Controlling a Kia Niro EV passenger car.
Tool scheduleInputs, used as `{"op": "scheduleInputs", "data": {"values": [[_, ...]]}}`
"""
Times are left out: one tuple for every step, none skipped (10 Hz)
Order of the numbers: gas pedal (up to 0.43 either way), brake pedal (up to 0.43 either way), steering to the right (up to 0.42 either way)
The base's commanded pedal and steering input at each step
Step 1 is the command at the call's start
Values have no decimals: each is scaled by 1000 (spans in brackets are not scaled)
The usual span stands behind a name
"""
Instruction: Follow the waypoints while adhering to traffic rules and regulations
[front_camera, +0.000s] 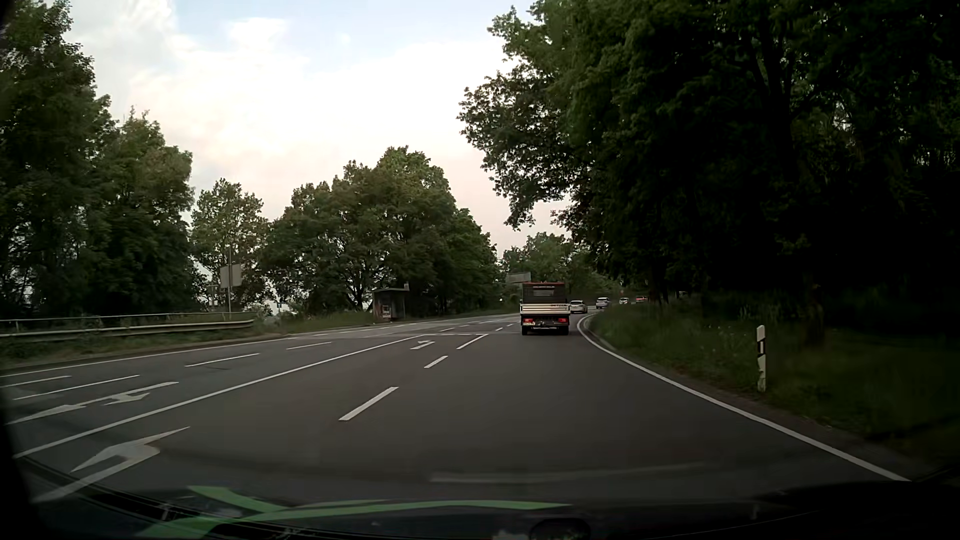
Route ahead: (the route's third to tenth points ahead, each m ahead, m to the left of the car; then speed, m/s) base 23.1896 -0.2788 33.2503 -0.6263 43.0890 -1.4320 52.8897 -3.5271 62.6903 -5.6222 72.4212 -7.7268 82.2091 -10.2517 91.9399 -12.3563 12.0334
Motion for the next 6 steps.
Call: {"op": "scheduleInputs", "data": {"values": [[110,0,11],[110,0,11],[110,0,11],[110,0,11],[110,0,11],[98,0,11]]}}
